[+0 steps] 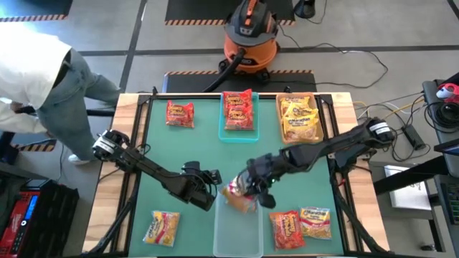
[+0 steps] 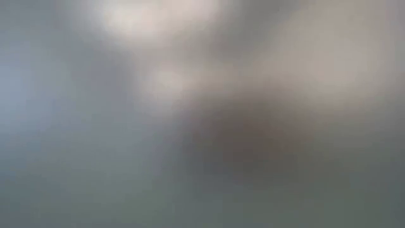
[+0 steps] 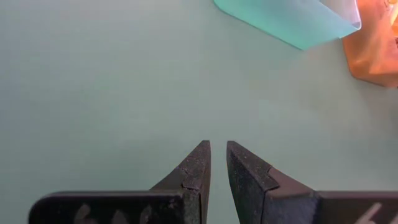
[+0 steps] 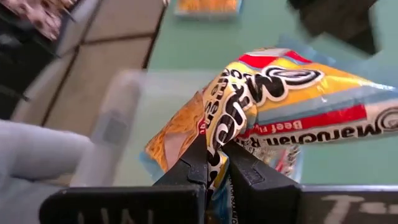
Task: Sort Maruchan noodles
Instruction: Put the blue noodle pack into the transparent bin
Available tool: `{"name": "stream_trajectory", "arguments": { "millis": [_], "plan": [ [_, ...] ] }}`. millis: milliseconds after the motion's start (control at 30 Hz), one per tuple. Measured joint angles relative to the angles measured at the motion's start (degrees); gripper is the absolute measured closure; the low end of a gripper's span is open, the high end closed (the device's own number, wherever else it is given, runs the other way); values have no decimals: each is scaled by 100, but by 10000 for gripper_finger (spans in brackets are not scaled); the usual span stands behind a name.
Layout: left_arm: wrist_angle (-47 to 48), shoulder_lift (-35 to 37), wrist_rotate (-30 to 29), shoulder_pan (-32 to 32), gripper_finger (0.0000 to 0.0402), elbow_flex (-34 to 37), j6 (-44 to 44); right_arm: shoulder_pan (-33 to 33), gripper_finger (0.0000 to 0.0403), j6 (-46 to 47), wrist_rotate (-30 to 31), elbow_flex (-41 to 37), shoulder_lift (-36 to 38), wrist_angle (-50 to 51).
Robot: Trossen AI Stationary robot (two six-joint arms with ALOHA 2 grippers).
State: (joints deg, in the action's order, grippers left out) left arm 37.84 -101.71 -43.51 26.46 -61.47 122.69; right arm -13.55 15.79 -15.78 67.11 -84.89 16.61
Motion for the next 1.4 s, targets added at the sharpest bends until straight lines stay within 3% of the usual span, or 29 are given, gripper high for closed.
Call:
{"name": "stream_trajectory", "arguments": {
  "millis": [267, 433, 733, 833, 1133, 1300, 1400],
  "plan": [
    [4, 111, 68, 161, 365, 0, -199, -616, 390, -437, 118, -2, -533, -213],
    [-9, 271, 68, 428, 365, -2, -229, -828, 390, -662, 625, -2, -822, -203],
    [-31, 271, 52, 958, 365, -68, -234, -859, 389, 54, 633, -2, -1289, -248],
    [-28, 260, 40, 1101, 365, -131, -246, -858, 367, 160, 649, 4, -1370, -237],
    [-21, 254, 151, 1627, 365, -542, -1068, -840, 247, 826, 715, 394, -1290, 99],
    [44, 254, 486, 2198, 365, -1017, -1235, -843, 232, 1126, 696, 982, -1282, 735],
    [235, 234, 526, 2570, 365, -1172, -795, -843, 235, 1126, 696, 1359, -1278, 981]
  ]
}}
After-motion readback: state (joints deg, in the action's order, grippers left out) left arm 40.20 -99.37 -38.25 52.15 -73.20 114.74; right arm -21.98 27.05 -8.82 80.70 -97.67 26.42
